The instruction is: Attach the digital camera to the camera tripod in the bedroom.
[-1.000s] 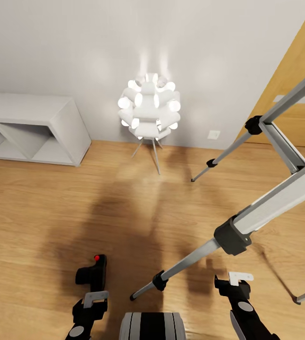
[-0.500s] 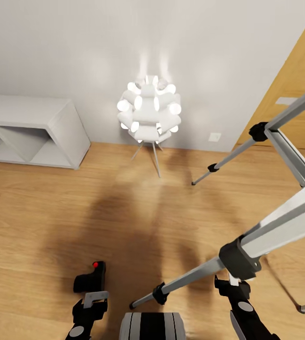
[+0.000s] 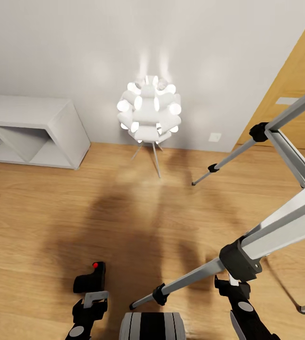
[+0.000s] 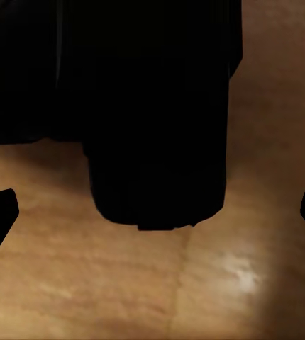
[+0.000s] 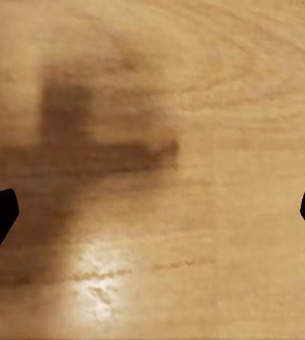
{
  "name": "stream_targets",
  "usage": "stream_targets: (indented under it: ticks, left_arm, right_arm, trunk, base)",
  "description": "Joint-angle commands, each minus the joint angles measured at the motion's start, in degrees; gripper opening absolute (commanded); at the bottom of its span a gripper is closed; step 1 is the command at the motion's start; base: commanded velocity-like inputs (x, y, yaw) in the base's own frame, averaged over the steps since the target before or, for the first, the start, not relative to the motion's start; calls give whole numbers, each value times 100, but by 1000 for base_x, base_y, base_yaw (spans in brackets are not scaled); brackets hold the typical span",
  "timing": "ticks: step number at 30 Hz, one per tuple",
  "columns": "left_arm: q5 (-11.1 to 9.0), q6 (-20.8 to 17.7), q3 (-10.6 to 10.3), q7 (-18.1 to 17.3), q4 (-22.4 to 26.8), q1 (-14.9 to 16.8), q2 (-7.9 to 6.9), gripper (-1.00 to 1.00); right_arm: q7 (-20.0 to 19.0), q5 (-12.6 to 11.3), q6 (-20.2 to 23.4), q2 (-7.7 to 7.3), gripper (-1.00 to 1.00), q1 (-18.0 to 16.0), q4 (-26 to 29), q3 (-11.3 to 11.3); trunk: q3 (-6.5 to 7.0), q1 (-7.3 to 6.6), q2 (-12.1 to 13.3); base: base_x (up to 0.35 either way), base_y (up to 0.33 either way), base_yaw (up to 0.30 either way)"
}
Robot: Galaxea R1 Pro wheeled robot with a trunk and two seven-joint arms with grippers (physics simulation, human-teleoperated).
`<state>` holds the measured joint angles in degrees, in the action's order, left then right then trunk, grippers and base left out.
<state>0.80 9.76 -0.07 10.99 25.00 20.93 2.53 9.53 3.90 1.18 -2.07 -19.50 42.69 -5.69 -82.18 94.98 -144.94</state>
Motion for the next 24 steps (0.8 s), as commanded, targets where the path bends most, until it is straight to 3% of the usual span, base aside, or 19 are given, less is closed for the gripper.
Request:
stream_targets:
  ticks: [1, 24]
  left_arm:
    - [8, 17, -1, 21, -4, 1, 1, 100]
    - [12, 1, -9, 17, 3, 3, 10, 100]
  right_arm:
    - [14, 41, 13, 0, 100, -1, 2, -2]
    - [16, 49, -62, 5, 100, -1, 2, -2]
  trunk:
    - [-3, -1, -1]
    - [-3, -1, -1]
  base:
    - [0, 0, 0]
    - [0, 0, 0]
